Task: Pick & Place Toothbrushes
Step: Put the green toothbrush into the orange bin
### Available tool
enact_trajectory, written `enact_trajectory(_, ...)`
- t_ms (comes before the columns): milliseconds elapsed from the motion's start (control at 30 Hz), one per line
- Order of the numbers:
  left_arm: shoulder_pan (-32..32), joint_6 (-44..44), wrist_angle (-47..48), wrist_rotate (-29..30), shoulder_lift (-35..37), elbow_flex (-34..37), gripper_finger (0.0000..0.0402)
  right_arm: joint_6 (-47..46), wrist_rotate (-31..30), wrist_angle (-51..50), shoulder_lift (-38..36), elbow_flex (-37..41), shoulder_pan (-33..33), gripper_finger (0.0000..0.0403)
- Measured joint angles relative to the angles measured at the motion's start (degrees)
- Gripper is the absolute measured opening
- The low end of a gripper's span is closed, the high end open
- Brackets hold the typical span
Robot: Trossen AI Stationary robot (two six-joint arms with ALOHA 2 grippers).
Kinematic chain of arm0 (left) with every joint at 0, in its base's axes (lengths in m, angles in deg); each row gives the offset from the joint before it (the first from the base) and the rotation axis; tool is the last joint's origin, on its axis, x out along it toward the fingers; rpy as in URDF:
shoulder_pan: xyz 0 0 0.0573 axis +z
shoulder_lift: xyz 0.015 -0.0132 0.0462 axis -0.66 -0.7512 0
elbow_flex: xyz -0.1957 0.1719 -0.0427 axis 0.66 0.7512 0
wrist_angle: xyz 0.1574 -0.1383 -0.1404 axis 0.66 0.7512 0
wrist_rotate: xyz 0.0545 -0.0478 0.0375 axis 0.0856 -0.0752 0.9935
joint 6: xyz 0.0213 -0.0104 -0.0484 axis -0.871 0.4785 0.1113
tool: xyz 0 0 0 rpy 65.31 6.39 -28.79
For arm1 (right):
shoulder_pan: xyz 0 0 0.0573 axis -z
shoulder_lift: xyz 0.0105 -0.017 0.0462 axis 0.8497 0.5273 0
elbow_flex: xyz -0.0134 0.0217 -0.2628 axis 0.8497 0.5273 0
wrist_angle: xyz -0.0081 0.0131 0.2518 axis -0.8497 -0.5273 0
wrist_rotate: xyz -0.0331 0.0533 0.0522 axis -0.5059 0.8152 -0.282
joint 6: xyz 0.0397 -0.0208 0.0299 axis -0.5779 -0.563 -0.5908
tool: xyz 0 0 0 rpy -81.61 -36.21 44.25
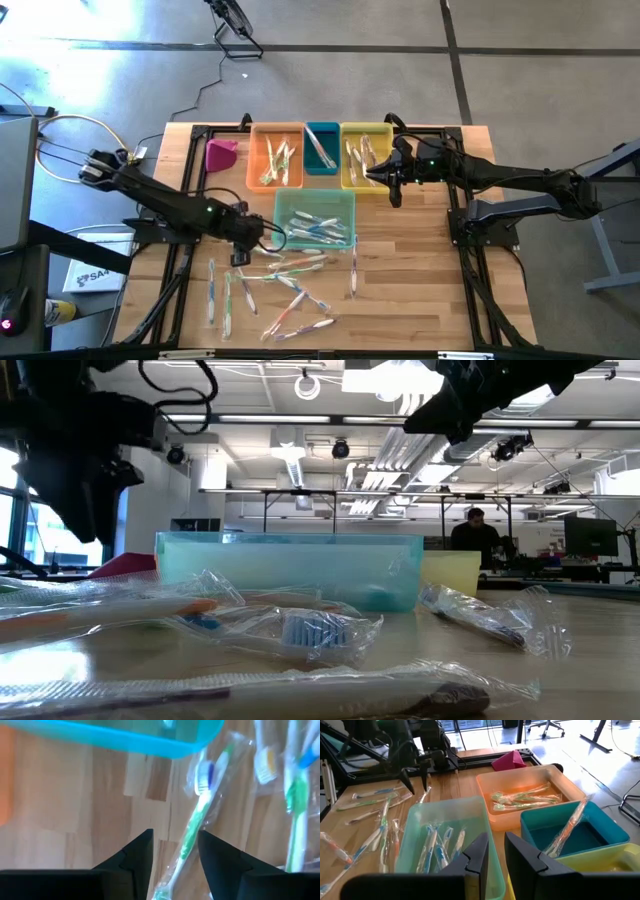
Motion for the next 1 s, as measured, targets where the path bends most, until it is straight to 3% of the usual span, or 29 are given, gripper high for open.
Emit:
enact_trajectory(467,0.0,-0.2,-4.7,-5.0,-12.2,0.0,0.0152,0.0,0.0,-0.6,0.0,0.0,0.0,0.0055)
enact_trajectory(1000,0.0,-1.9,-7.1,-6.5,-14.5,0.0,0.0152,0.0,0.0,-1.2,0.0,0.0,0.0,0.0055)
